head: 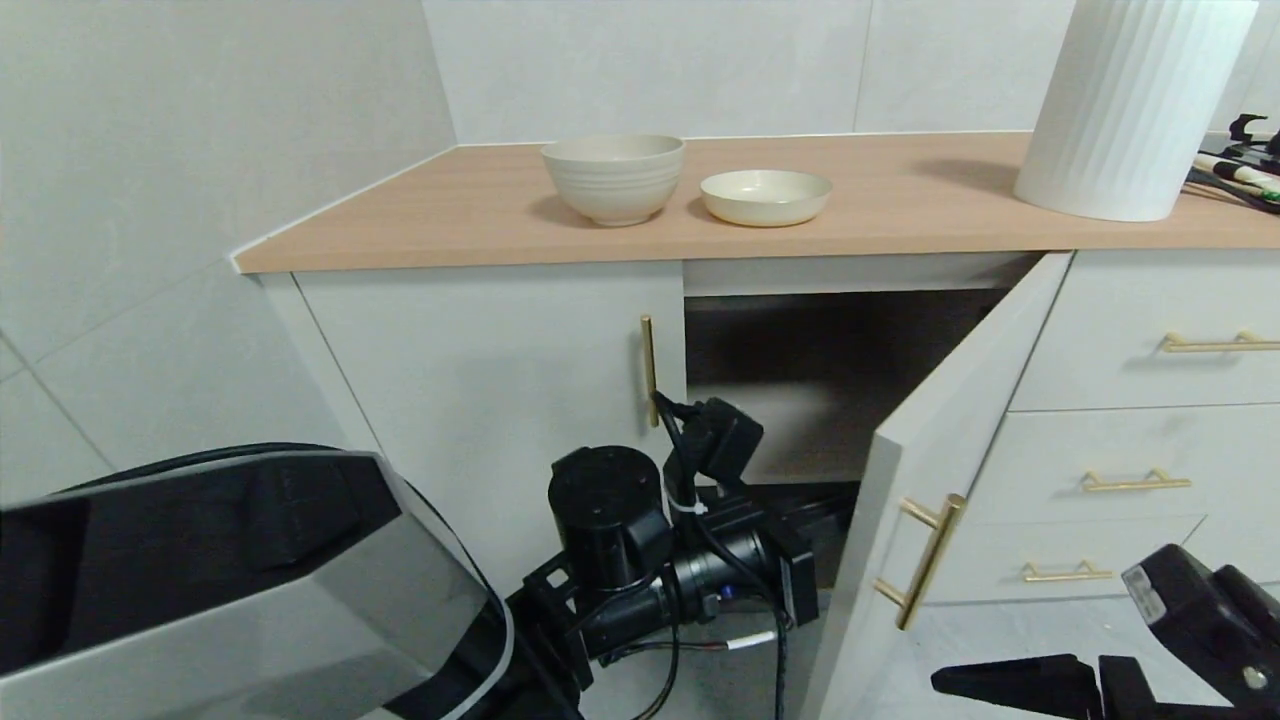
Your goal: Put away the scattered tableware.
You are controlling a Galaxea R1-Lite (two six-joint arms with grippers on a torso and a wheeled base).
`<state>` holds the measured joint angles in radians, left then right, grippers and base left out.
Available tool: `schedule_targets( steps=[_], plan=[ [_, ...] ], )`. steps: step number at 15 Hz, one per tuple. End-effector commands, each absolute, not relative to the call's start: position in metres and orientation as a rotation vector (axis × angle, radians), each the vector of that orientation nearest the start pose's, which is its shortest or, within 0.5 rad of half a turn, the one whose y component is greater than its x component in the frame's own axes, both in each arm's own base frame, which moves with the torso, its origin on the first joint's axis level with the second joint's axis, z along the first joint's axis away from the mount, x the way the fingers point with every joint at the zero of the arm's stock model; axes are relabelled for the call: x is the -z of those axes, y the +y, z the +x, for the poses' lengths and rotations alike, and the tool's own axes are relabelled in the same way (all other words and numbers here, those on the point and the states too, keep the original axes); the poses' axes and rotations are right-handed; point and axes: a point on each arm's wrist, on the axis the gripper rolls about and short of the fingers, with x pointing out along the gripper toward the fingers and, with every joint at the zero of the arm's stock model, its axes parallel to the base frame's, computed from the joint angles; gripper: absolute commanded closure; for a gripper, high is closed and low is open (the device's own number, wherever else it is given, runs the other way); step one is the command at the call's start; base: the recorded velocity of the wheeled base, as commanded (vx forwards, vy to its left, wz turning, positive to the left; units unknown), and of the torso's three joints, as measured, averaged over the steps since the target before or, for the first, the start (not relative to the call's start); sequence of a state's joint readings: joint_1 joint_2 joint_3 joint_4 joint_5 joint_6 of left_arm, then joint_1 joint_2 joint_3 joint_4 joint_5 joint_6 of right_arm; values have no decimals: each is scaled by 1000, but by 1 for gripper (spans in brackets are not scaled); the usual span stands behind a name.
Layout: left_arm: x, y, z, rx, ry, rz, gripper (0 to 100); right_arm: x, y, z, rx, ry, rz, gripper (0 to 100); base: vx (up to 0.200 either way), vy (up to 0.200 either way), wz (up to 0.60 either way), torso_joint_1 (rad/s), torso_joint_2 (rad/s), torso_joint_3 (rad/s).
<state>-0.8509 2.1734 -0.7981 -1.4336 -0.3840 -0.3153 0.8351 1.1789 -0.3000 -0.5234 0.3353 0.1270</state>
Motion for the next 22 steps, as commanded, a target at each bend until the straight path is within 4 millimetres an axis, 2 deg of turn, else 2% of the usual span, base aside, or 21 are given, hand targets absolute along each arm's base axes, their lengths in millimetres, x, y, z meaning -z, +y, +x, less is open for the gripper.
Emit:
schedule_targets(
  steps=[1,2,9,12,13,14,15,16,17,18,19,20,22],
  plan=[
    [-96,-300,191,1401,161,-251,100,-155,108,78,-1345,432,43,0,0,0,0,0,0,0],
    [-95,-300,191,1401,154,-240,100,-156,107,77,-1347,428,44,0,0,0,0,0,0,0],
    [-73,-294,236,1288,177,-231,100,-157,106,76,-1354,415,43,0,0,0,0,0,0,0],
    [-64,-289,246,1253,200,-225,100,-157,106,76,-1354,411,43,0,0,0,0,0,0,0],
    [-66,-286,248,1244,196,-226,100,-157,106,76,-1354,413,43,0,0,0,0,0,0,0],
    [-77,-274,255,1212,165,-234,100,-157,106,76,-1355,415,42,0,0,0,0,0,0,0],
    [-77,-274,255,1212,165,-234,100,-157,106,76,-1355,415,42,0,0,0,0,0,0,0],
    [-101,-243,264,1140,124,-241,100,-156,106,75,-1363,416,40,0,0,0,0,0,0,0],
    [-108,-235,265,1121,115,-243,100,-156,107,75,-1366,415,37,0,0,0,0,0,0,0],
    [-129,-211,268,1064,88,-247,100,-156,107,74,-1370,414,32,0,0,0,0,0,0,0],
    [-134,-205,267,1052,81,-248,100,-156,107,74,-1370,412,33,0,0,0,0,0,0,0],
    [-151,-178,260,998,71,-249,100,-157,108,75,-1368,408,33,0,0,0,0,0,0,0],
    [-168,-146,242,934,96,-247,100,-159,114,83,-1320,415,30,0,0,0,0,0,0,0]
  ],
)
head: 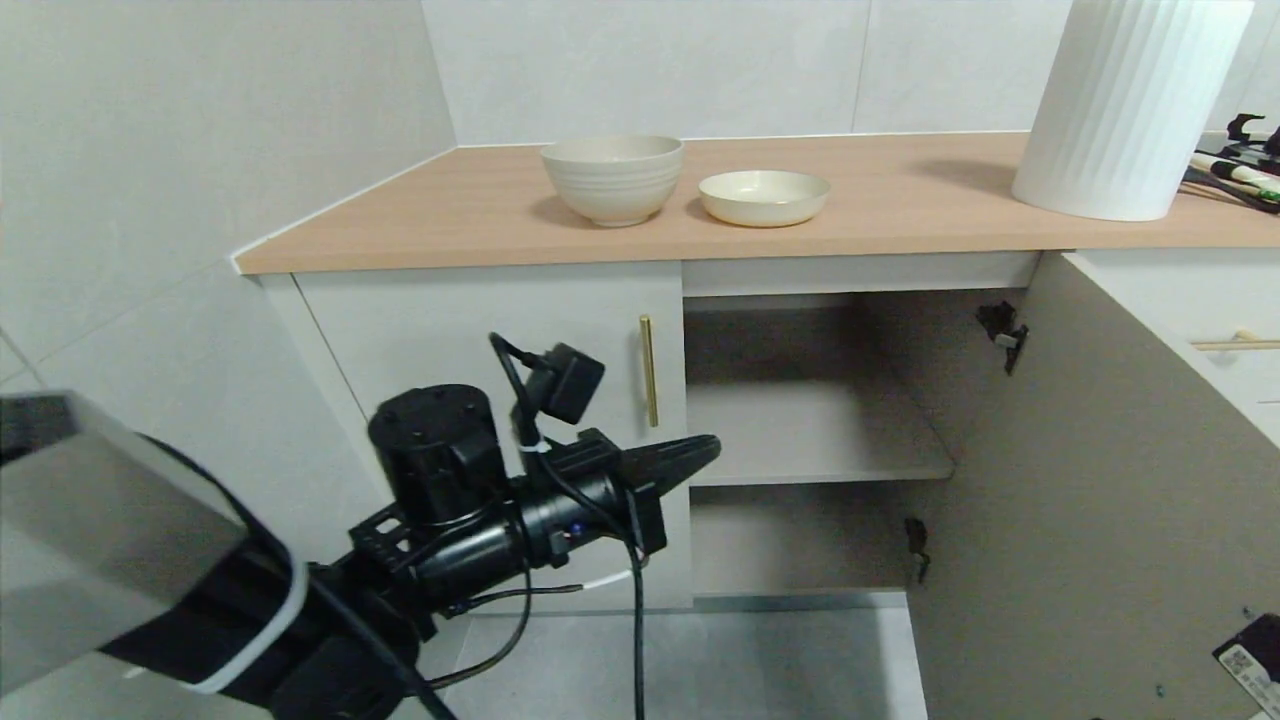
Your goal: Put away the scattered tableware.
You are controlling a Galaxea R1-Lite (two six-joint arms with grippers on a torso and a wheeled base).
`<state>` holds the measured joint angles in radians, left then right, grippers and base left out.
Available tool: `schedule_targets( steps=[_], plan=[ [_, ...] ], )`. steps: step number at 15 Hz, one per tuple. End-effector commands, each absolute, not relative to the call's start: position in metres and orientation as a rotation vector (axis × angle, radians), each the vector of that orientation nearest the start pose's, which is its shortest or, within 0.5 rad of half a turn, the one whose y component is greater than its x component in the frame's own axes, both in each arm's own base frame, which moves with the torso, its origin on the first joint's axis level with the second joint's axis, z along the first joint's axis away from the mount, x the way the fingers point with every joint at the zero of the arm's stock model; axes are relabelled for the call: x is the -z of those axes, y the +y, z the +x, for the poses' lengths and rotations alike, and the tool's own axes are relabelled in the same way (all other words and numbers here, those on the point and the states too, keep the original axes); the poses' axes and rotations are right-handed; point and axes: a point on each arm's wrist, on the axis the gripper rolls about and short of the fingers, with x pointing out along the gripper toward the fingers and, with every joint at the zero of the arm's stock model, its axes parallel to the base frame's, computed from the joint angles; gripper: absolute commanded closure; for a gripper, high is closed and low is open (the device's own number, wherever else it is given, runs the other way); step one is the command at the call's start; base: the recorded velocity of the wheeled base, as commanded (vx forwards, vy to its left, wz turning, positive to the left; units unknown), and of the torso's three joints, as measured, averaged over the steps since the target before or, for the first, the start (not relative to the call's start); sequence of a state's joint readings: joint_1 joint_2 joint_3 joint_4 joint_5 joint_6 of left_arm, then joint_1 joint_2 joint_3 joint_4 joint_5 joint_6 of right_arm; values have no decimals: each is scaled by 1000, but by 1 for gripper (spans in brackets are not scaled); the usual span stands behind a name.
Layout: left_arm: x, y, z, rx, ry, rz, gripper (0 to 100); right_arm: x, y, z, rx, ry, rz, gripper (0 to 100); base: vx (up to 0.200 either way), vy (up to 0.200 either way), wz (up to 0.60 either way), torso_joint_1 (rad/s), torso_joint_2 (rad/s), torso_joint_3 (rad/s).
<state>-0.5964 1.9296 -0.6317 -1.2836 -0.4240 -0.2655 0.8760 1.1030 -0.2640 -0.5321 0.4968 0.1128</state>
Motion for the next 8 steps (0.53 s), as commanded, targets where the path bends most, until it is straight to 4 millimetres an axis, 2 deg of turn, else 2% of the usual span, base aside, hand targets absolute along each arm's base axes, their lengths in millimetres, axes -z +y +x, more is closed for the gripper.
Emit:
schedule_targets(
  steps=[1,4,5,6,7,8],
  plan=[
    [-175,-133,235,900,120,-247,100,-160,119,89,-1242,413,18,0,0,0,0,0,0,0],
    [-186,-96,209,799,187,-250,100,-163,132,113,-942,396,-24,0,0,0,0,0,0,0],
    [-187,-89,201,779,204,-252,100,-164,134,118,-887,392,-30,0,0,0,0,0,0,0],
    [-189,-82,194,755,220,-254,100,-168,136,135,-792,382,-21,0,0,0,0,0,0,0],
    [-190,-79,192,745,223,-255,100,-169,136,141,-763,382,-20,0,0,0,0,0,0,0],
    [-195,-72,182,726,231,-257,0,-183,139,169,-690,339,15,0,0,0,0,0,0,0]
  ],
)
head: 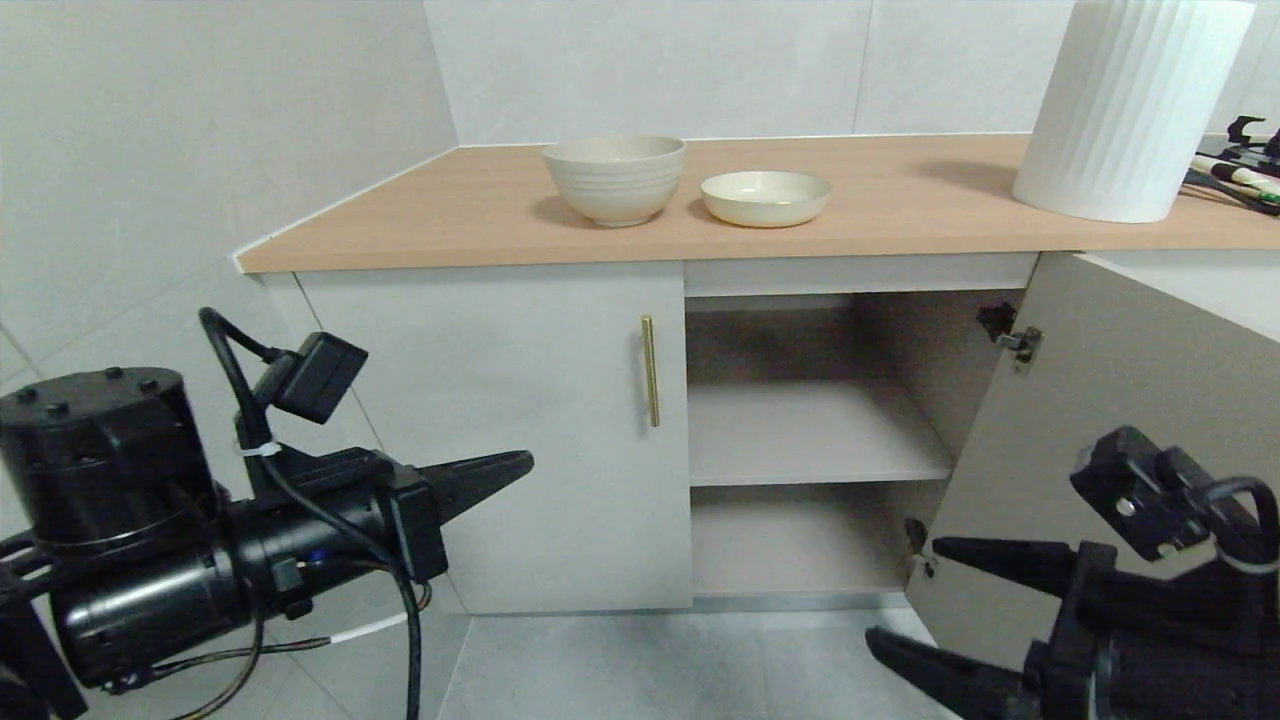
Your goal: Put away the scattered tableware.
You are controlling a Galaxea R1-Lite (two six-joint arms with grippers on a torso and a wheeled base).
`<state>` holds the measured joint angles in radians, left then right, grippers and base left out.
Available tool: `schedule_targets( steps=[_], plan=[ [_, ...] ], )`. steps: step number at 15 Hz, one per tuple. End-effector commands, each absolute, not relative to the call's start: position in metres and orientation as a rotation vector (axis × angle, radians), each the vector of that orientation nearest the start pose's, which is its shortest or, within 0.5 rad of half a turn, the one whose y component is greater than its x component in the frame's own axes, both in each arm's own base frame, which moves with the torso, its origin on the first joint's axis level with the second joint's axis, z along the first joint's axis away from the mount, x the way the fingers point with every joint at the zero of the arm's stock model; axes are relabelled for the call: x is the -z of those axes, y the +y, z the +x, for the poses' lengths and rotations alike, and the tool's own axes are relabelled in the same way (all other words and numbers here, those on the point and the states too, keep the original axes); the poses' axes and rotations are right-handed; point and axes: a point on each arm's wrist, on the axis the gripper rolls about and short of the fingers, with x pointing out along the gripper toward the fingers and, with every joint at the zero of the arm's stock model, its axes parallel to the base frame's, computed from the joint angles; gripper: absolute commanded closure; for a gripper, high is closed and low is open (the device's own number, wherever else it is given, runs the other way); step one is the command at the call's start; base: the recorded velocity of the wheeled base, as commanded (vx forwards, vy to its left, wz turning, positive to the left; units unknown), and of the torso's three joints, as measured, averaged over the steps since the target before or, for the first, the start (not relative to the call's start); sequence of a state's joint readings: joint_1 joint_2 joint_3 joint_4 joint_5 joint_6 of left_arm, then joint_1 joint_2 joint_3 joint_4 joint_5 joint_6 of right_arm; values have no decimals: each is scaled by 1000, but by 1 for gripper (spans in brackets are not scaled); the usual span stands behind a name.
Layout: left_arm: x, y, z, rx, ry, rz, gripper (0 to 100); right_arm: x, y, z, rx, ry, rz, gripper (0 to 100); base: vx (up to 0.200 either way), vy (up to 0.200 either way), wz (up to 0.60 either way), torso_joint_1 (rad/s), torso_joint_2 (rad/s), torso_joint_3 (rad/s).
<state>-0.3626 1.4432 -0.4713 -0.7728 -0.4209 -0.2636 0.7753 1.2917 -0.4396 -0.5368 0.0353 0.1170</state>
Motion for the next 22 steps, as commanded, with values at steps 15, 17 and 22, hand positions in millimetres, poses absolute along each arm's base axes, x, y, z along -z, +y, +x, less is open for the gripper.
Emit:
schedule_targets(
  steps=[15,17,22],
  plan=[
    [-223,-64,200,607,151,-261,0,-224,132,194,-586,372,117,0,0,0,0,0,0,0],
    [-224,-61,201,596,147,-260,0,-225,132,193,-586,370,117,0,0,0,0,0,0,0],
    [-225,-60,201,591,141,-262,0,-225,133,188,-606,411,107,0,200,0,0,4,4,4]
  ],
)
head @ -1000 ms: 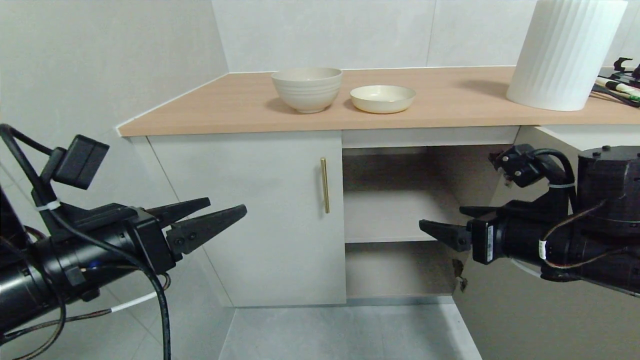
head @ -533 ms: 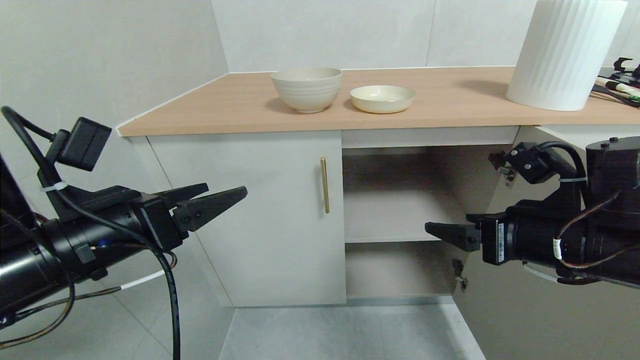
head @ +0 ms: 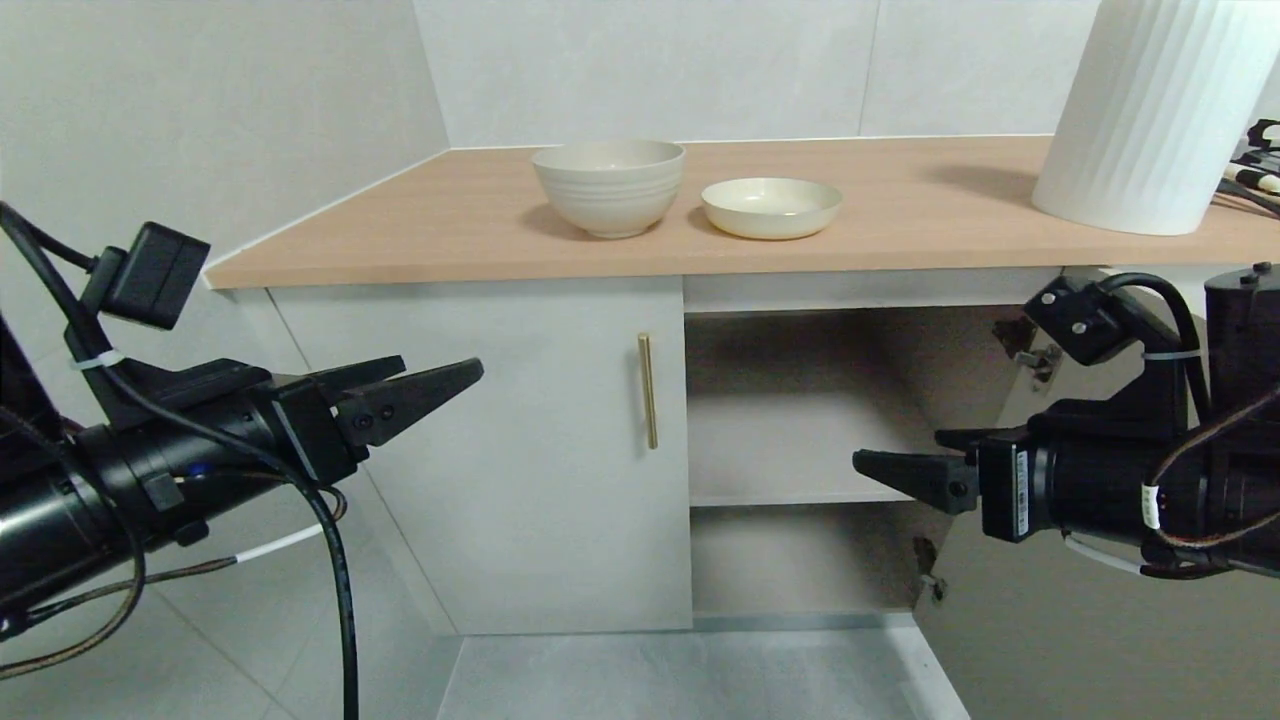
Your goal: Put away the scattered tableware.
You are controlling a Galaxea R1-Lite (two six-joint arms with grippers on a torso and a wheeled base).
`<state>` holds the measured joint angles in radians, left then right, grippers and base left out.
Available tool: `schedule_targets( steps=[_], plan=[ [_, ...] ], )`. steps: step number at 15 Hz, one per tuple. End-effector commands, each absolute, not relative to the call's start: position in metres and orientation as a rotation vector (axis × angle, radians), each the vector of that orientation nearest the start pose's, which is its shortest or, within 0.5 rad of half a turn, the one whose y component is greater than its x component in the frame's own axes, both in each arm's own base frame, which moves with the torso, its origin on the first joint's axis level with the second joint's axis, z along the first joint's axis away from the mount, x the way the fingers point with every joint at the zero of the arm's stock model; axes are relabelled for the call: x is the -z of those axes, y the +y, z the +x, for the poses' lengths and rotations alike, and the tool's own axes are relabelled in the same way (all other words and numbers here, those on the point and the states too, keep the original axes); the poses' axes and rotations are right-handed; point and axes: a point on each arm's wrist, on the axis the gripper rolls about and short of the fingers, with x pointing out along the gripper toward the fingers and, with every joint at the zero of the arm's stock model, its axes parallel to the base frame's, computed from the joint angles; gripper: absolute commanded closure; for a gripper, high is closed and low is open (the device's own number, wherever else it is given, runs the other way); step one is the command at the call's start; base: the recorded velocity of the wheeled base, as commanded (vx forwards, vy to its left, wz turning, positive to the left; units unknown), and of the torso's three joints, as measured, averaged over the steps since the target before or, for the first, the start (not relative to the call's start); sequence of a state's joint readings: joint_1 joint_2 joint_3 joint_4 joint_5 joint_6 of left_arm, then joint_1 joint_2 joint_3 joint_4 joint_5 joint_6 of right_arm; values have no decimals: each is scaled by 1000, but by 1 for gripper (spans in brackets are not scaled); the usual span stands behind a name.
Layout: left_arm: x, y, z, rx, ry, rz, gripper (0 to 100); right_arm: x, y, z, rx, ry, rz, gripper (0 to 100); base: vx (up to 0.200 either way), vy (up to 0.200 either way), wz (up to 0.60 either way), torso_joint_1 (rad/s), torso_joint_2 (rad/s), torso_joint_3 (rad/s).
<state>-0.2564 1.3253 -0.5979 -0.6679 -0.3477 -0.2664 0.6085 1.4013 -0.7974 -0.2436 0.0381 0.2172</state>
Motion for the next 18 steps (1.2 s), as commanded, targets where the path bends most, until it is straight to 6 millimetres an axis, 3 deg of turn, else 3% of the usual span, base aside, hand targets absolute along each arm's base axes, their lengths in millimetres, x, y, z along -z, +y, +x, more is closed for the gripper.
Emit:
schedule_targets(
  steps=[1,7,13,18],
  plan=[
    [-225,-60,201,591,142,-262,0,-224,133,187,-604,420,105,0,200,0,0,2,2,2],
    [-227,-59,200,586,134,-261,0,-225,124,171,-705,455,78,0,200,0,0,0,2,2],
    [-242,-53,172,583,130,-260,0,-224,123,170,-719,435,41,0,0,0,0,0,0,0],
    [-240,-53,174,583,156,-261,0,-221,124,171,-718,445,32,0,0,0,0,0,0,0]
  ],
)
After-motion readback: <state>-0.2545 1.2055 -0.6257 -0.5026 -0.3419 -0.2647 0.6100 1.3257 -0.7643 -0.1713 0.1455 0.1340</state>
